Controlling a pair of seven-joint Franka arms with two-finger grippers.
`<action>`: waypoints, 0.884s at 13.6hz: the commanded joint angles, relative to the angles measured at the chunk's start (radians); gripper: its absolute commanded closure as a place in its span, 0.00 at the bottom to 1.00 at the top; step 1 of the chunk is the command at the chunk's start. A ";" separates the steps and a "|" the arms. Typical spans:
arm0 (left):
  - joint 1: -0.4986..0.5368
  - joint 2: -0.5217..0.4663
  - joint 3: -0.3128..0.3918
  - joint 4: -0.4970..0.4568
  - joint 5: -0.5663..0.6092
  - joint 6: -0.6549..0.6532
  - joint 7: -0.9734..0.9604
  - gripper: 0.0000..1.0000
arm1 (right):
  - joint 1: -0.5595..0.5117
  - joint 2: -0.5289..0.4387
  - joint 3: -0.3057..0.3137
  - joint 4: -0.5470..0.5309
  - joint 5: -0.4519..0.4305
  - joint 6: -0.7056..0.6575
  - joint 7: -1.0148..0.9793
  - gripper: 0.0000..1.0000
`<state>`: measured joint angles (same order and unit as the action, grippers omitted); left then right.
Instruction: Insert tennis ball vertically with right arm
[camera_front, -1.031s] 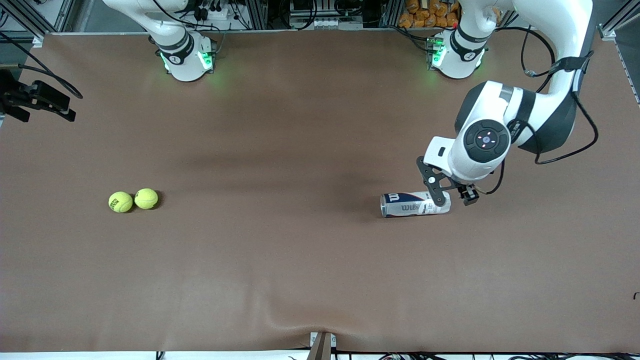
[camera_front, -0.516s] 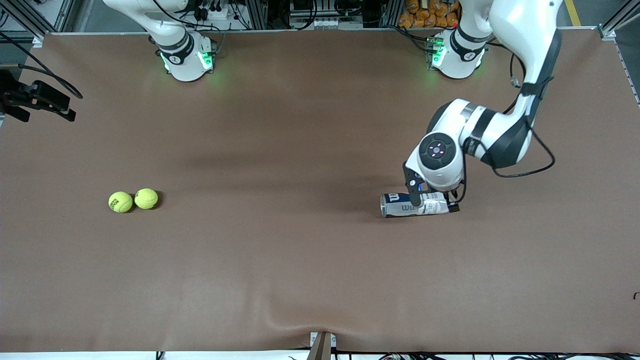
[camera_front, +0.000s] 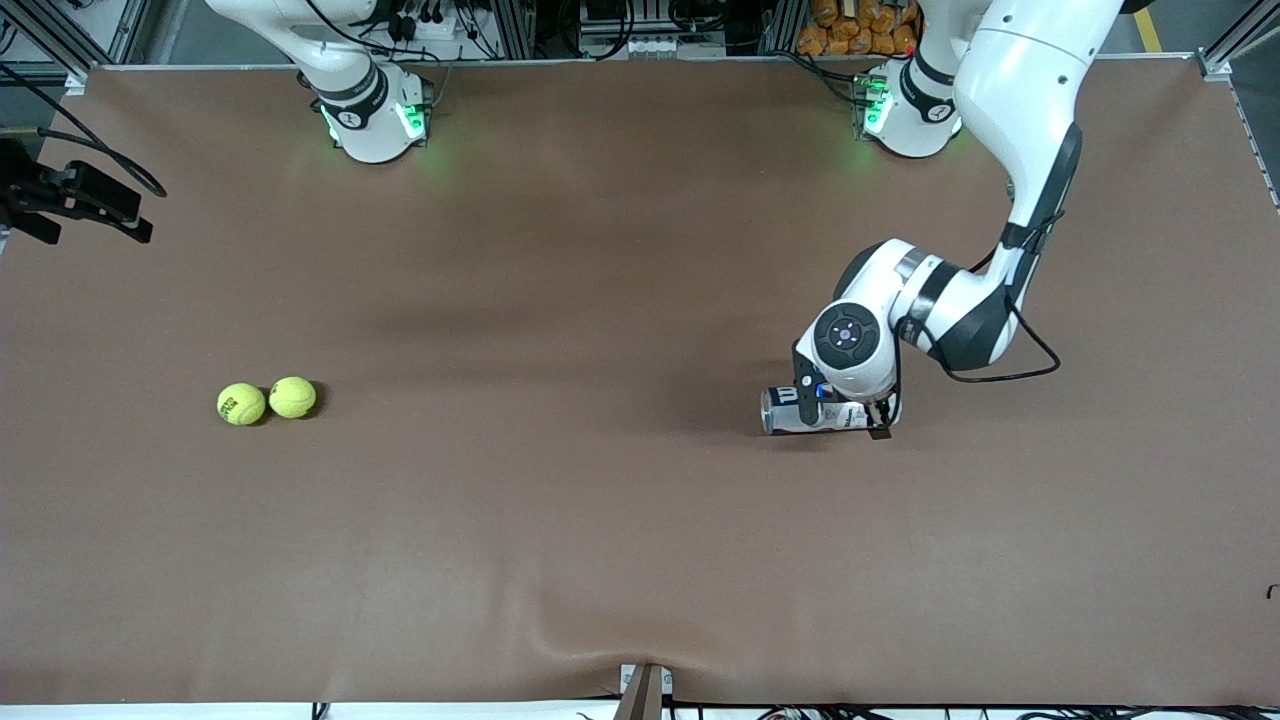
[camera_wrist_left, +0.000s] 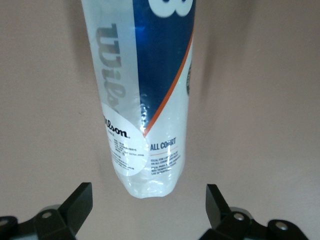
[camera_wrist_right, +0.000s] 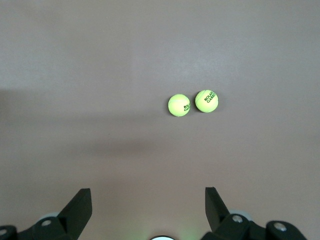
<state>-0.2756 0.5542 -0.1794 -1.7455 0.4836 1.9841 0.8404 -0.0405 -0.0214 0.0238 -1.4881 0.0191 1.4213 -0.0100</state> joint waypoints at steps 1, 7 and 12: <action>-0.011 0.022 0.001 0.007 0.033 0.012 0.008 0.00 | 0.001 -0.012 -0.004 -0.006 0.016 -0.001 0.005 0.00; -0.028 0.052 0.003 0.012 0.069 0.021 -0.017 0.00 | -0.005 -0.011 -0.005 -0.006 0.016 -0.002 0.005 0.00; -0.030 0.069 0.001 0.009 0.110 0.022 -0.050 0.00 | -0.002 -0.011 -0.005 -0.006 0.016 -0.001 0.005 0.00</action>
<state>-0.2975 0.6156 -0.1802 -1.7453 0.5676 2.0016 0.8184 -0.0409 -0.0214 0.0188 -1.4881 0.0199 1.4213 -0.0100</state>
